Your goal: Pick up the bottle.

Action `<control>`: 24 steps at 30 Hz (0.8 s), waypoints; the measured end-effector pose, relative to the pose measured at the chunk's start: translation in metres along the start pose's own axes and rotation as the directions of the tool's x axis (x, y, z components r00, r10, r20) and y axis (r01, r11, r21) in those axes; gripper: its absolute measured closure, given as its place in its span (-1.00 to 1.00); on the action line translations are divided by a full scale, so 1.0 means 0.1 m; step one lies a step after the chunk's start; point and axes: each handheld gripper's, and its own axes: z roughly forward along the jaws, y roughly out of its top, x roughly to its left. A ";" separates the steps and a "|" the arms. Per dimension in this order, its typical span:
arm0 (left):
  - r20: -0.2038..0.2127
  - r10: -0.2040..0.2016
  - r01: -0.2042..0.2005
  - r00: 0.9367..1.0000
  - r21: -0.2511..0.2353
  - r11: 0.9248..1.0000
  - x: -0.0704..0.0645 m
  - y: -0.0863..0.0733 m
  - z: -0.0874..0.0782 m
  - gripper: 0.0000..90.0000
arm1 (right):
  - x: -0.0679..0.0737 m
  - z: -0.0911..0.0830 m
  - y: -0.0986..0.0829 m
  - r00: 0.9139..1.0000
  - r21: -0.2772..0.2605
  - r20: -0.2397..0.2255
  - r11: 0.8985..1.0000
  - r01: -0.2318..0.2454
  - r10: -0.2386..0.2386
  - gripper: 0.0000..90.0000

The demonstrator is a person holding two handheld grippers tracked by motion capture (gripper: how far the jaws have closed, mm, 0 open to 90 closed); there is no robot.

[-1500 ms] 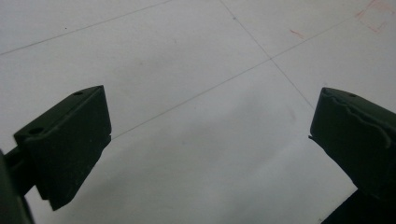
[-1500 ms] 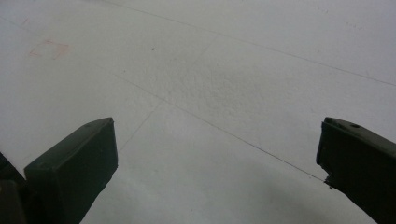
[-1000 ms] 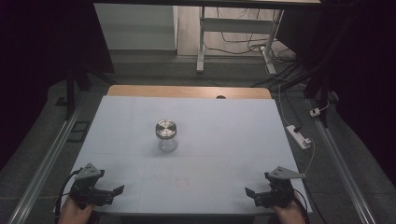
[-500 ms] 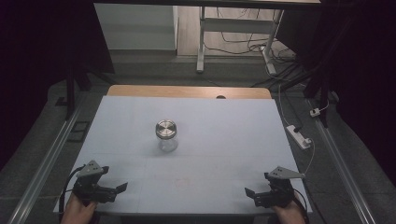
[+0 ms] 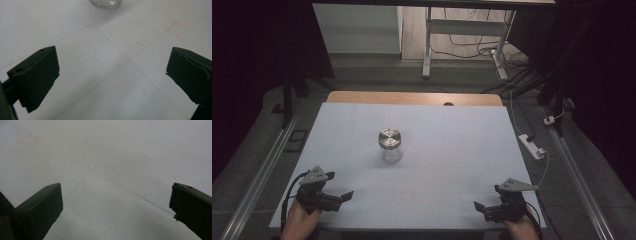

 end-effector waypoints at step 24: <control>0.029 0.049 -0.047 0.998 -0.045 0.998 0.06 0.40 0.43 -1.00 | -0.01 0.01 0.00 1.000 0.006 -0.004 1.000 -0.005 0.005 -1.00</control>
